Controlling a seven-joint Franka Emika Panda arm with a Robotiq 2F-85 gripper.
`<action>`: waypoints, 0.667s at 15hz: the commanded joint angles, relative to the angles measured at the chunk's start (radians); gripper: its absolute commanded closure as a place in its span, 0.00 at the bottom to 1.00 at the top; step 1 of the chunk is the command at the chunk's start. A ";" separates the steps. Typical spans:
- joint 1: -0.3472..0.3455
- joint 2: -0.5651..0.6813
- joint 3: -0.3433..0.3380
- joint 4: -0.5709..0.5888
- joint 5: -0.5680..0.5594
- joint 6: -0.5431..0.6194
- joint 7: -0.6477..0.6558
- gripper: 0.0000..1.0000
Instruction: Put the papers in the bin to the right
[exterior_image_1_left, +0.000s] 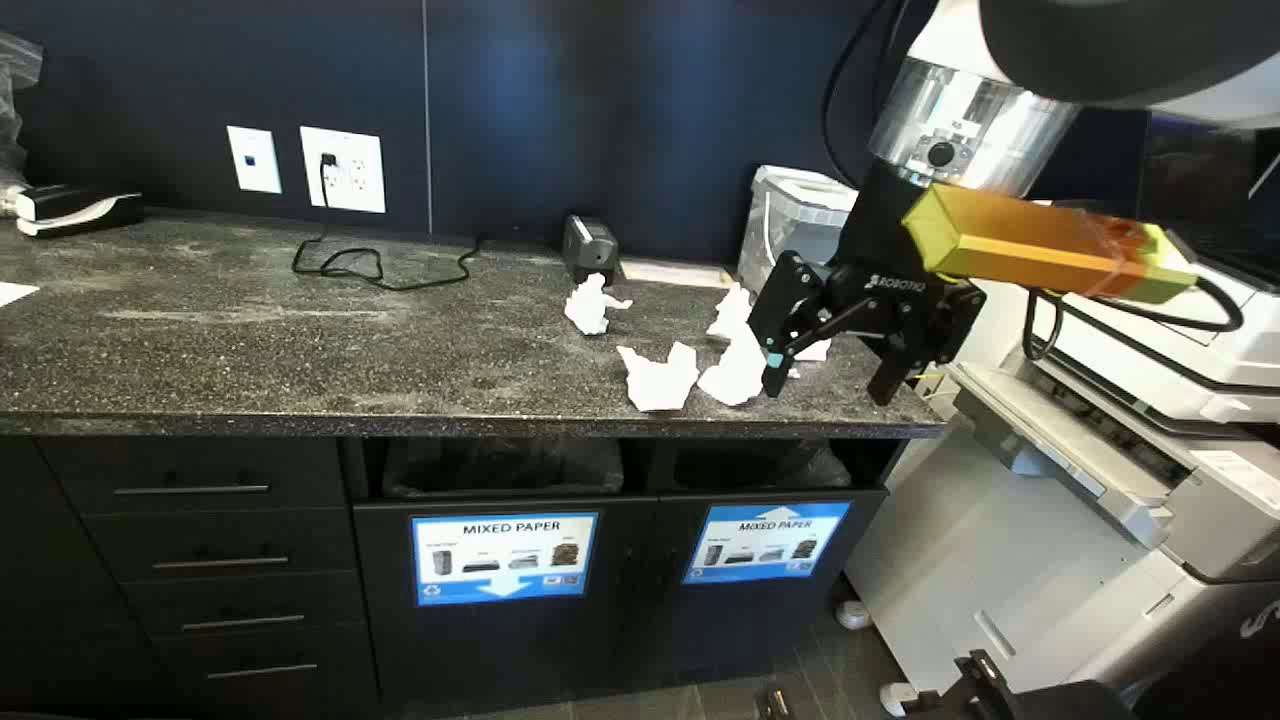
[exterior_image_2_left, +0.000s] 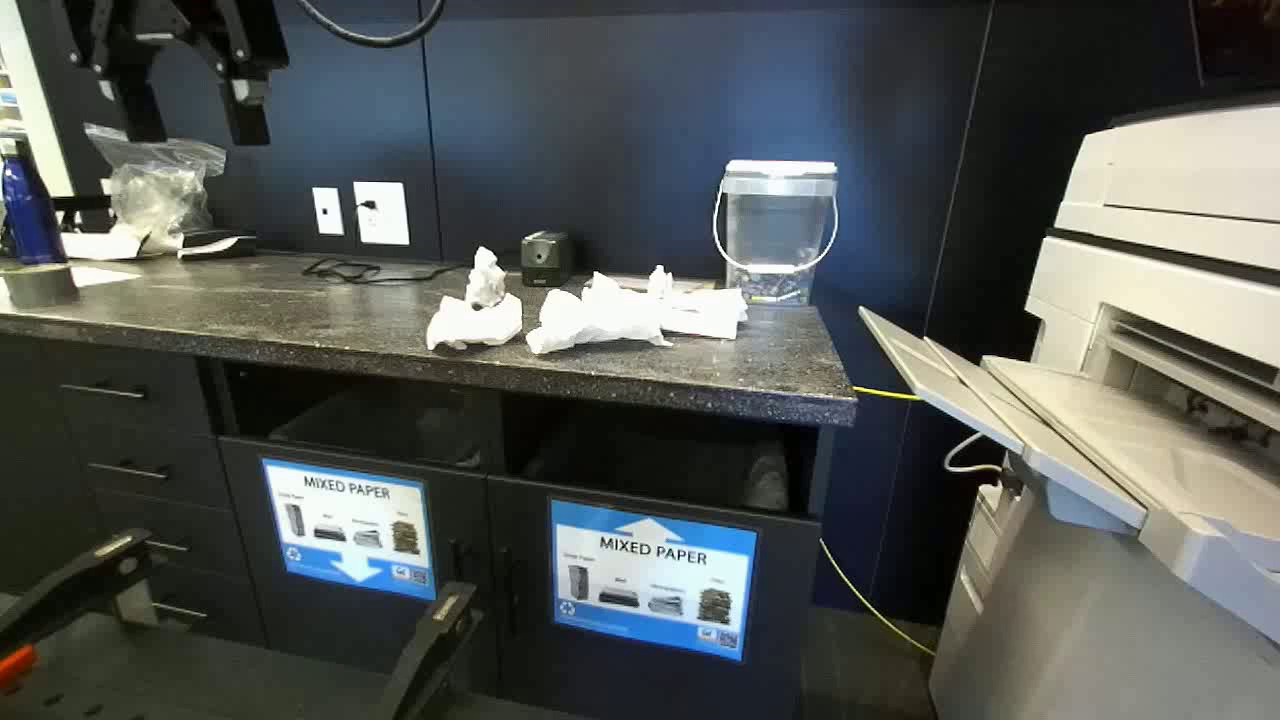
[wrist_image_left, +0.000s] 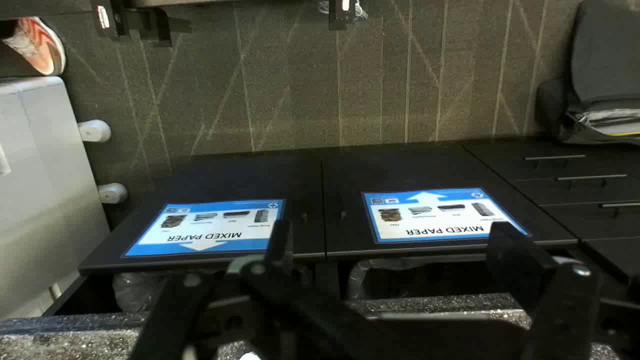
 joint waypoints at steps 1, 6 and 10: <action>0.006 0.001 -0.007 0.002 -0.006 -0.002 0.004 0.00; 0.004 0.013 -0.006 0.003 -0.009 0.013 0.000 0.00; -0.008 0.103 -0.012 0.026 -0.019 0.087 -0.019 0.00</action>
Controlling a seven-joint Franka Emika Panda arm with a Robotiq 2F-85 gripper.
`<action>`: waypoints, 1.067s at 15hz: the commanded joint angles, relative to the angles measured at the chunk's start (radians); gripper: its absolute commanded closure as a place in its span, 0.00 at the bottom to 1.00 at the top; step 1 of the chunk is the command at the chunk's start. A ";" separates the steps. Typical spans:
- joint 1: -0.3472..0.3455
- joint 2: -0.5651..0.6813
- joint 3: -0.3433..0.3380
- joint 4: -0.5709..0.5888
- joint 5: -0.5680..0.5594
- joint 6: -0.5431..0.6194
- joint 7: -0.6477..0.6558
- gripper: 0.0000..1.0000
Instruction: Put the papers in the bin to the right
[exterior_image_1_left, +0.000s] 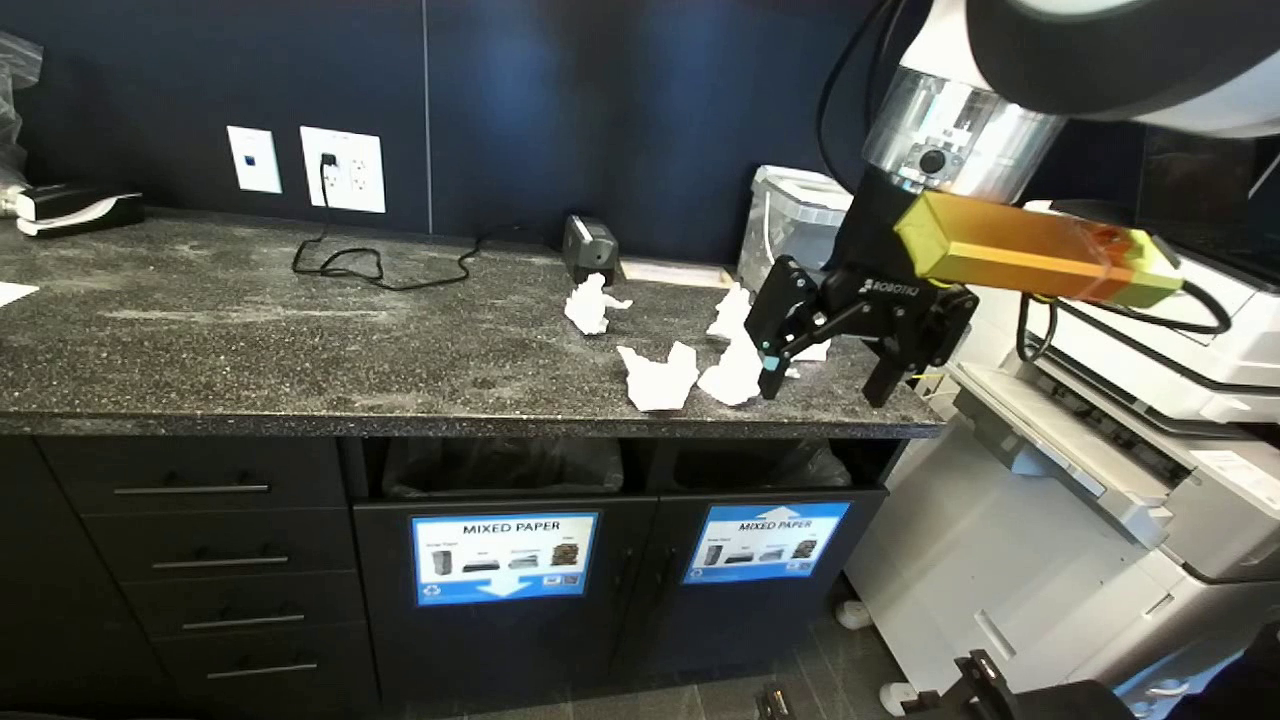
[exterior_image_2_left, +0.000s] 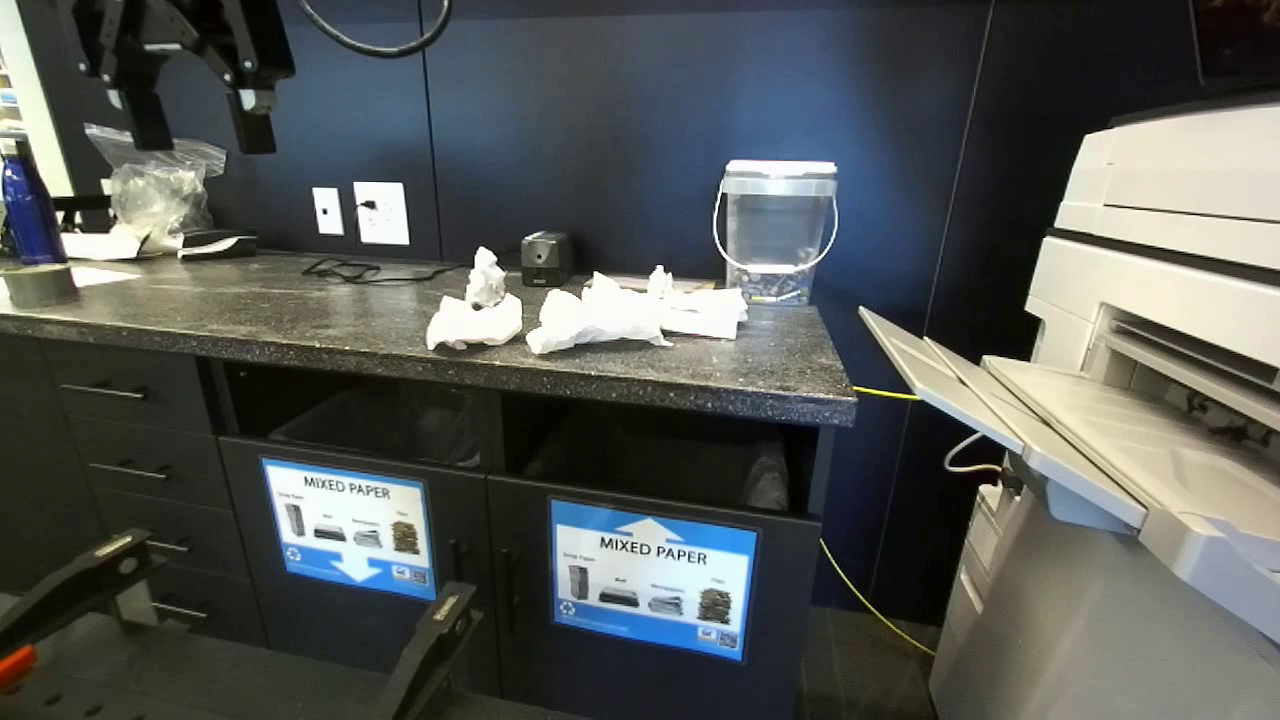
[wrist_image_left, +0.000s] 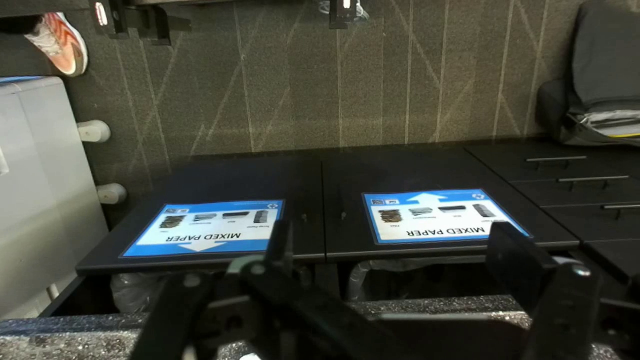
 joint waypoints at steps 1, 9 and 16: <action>-0.012 0.117 -0.009 0.037 -0.020 0.101 -0.020 0.00; -0.050 0.459 -0.015 0.193 -0.123 0.367 -0.030 0.00; -0.056 0.782 -0.072 0.420 -0.257 0.446 0.008 0.00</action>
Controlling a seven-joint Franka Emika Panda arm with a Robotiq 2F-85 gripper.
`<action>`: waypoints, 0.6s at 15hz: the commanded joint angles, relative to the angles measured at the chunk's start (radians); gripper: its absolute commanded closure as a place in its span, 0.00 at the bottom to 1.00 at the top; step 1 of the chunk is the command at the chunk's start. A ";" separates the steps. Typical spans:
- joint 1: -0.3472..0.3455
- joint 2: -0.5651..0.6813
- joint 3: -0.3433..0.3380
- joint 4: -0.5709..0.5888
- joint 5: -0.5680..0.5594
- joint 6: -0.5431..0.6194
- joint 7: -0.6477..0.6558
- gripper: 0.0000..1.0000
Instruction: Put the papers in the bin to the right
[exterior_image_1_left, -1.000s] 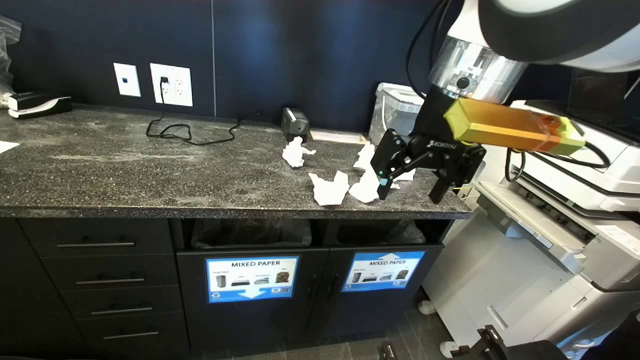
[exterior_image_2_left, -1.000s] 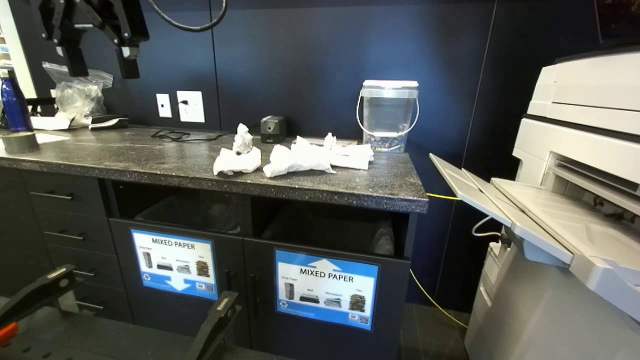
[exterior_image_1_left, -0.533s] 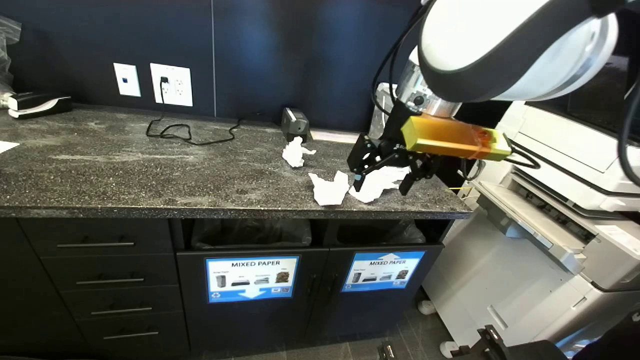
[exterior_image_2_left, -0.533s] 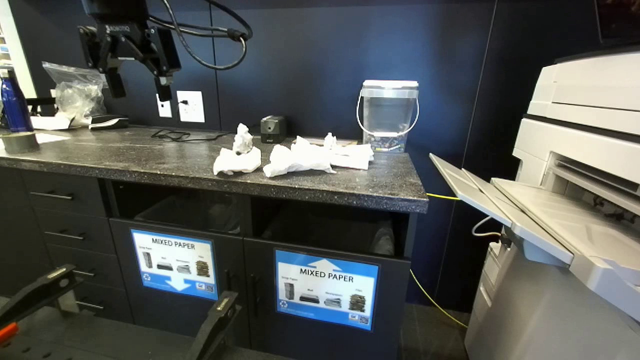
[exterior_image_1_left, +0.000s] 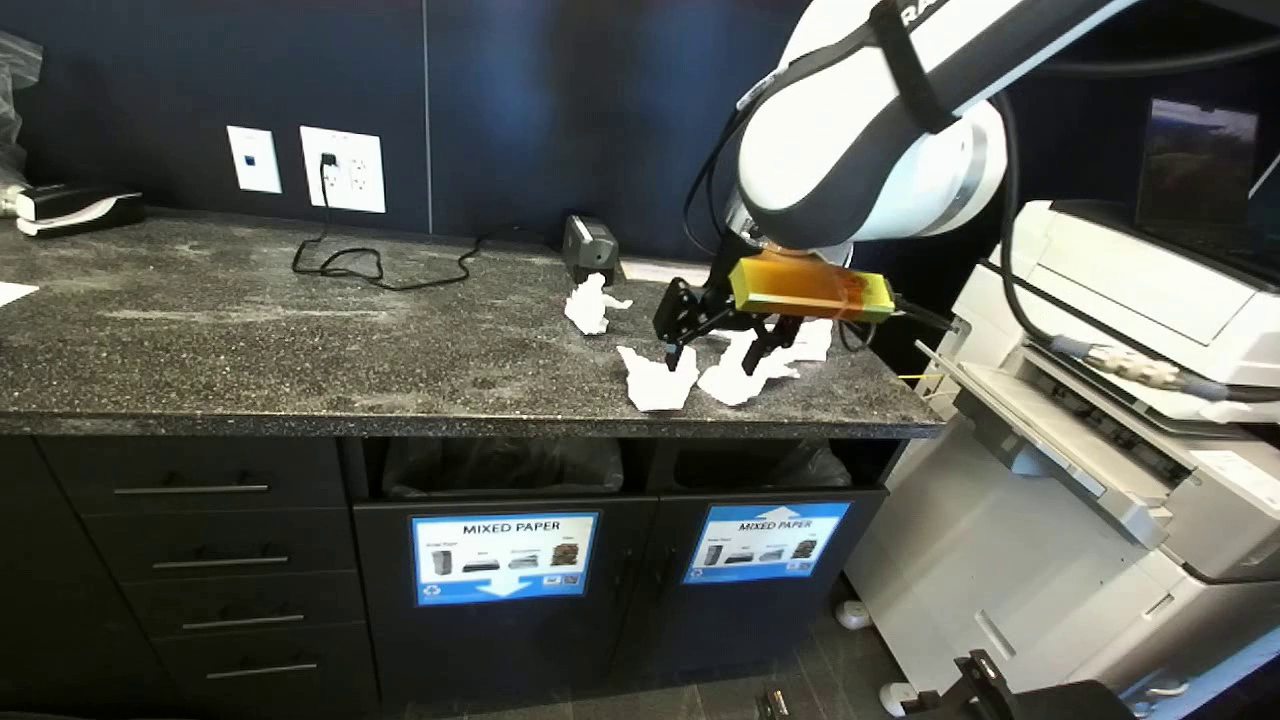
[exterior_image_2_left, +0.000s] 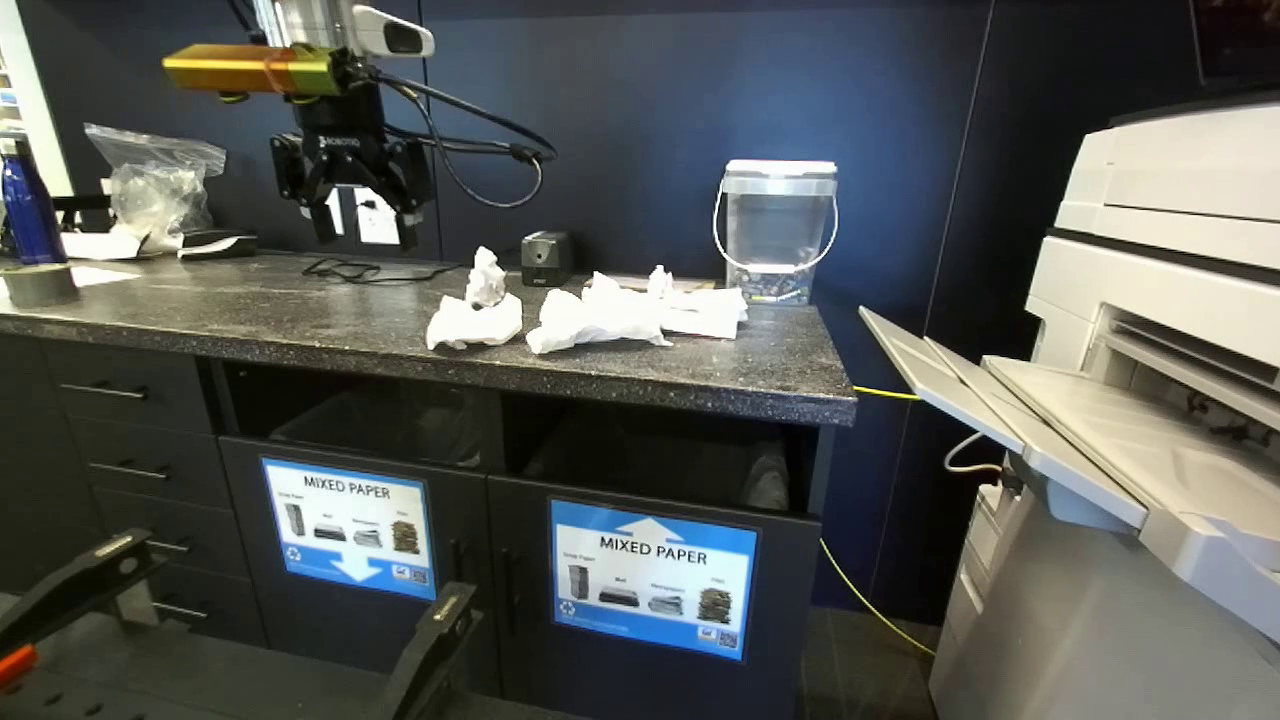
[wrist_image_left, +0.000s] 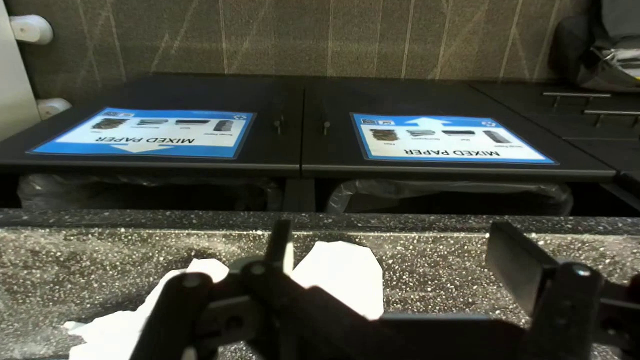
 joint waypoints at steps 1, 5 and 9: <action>0.018 0.178 -0.047 0.161 -0.056 0.017 0.021 0.00; 0.056 0.311 -0.096 0.286 -0.047 0.020 0.026 0.00; 0.121 0.407 -0.158 0.389 -0.082 0.025 0.086 0.00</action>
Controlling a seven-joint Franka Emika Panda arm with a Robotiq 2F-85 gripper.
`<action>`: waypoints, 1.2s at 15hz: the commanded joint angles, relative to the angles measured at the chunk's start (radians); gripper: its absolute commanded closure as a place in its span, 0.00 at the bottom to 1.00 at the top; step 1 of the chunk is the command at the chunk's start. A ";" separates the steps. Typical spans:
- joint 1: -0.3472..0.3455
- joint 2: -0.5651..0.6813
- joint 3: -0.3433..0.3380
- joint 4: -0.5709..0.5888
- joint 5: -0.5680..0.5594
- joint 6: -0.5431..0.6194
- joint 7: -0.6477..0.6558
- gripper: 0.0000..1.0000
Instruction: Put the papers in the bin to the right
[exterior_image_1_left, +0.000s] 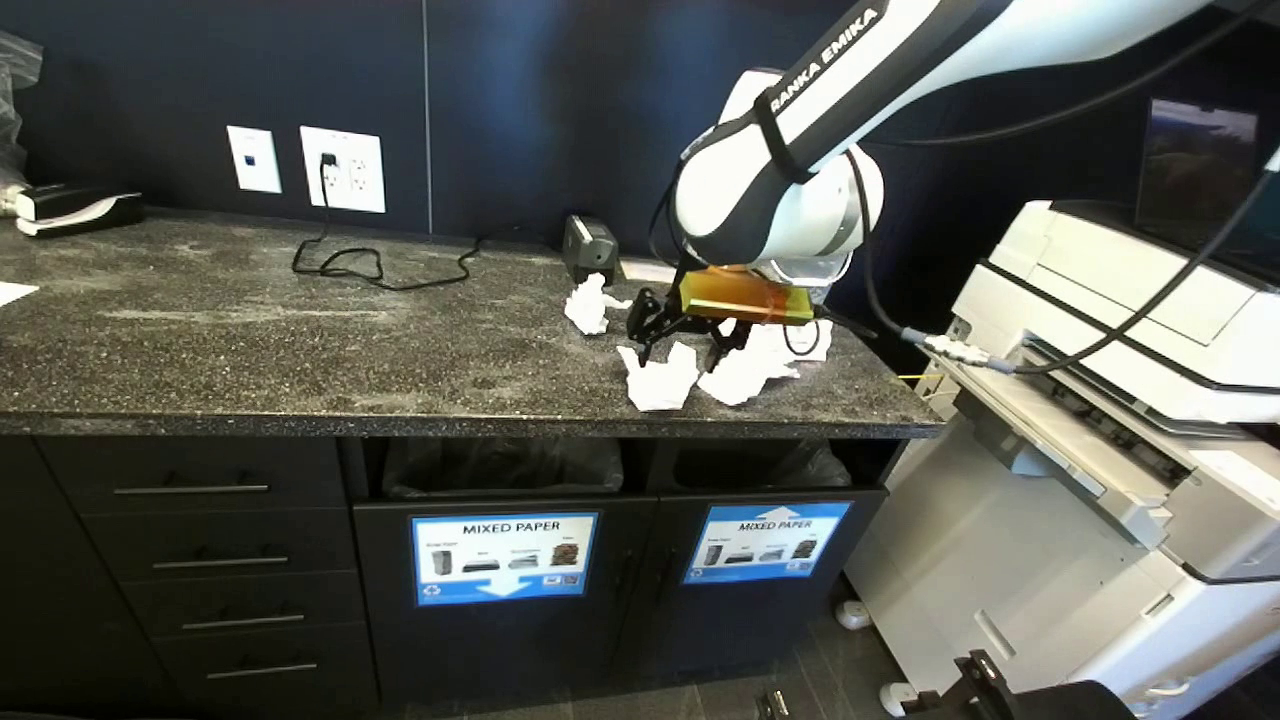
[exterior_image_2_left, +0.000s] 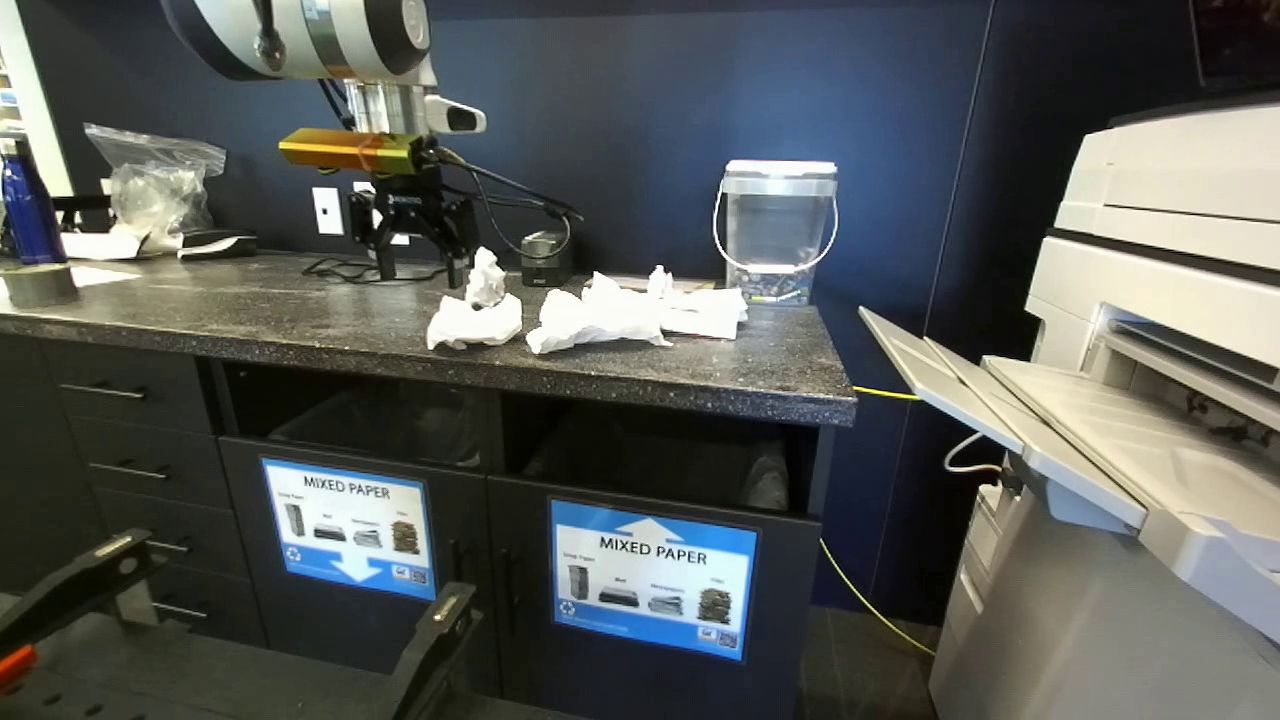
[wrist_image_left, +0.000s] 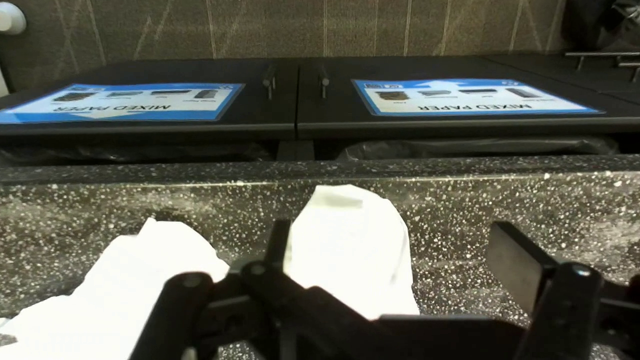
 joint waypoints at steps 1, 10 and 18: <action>0.077 0.092 -0.069 0.113 -0.051 0.010 0.077 0.00; 0.162 0.222 -0.143 0.217 -0.062 0.003 0.118 0.00; 0.202 0.298 -0.205 0.280 -0.085 0.002 0.139 0.00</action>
